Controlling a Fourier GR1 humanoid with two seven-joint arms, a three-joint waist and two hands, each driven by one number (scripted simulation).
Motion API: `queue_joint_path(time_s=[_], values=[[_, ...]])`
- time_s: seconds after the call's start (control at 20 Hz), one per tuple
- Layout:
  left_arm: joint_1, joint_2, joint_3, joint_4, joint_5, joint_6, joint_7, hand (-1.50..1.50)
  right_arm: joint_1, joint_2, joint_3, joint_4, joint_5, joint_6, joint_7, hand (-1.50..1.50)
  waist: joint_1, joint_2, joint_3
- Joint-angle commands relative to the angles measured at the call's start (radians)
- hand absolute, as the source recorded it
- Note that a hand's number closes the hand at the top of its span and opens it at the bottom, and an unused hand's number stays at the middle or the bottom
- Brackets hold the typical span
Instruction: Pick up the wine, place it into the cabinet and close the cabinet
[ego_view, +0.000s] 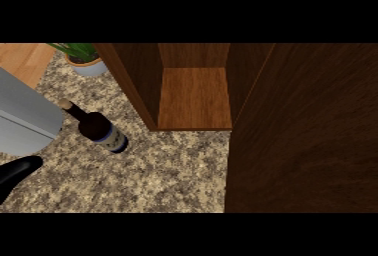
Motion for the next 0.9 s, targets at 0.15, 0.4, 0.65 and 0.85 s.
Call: queue_joint_path(time_s=[0.15,0.4,0.65,0.85], values=[[0.069,-0.022,0.061,0.162,0.122,-0.083,-0.191,-1.50,-0.003,0.007,0.003,-0.132,-0.078,-0.010,0.077,-1.50,0.007,0.002,0.000],[0.105,-0.037,0.100,0.339,0.195,-0.162,-0.362,-1.50,0.081,0.005,-0.003,-0.159,-0.089,0.026,0.008,-1.50,-0.002,0.001,0.000],[0.089,-0.049,0.173,0.526,0.190,-0.156,-0.528,-1.50,0.084,0.022,-0.010,-0.103,-0.081,0.044,-0.035,-1.50,-0.003,0.002,0.000],[0.058,-0.044,0.195,0.645,0.166,-0.151,-0.640,-1.50,0.048,0.019,-0.042,-0.099,-0.110,0.042,0.013,-1.50,0.001,0.003,0.000]])
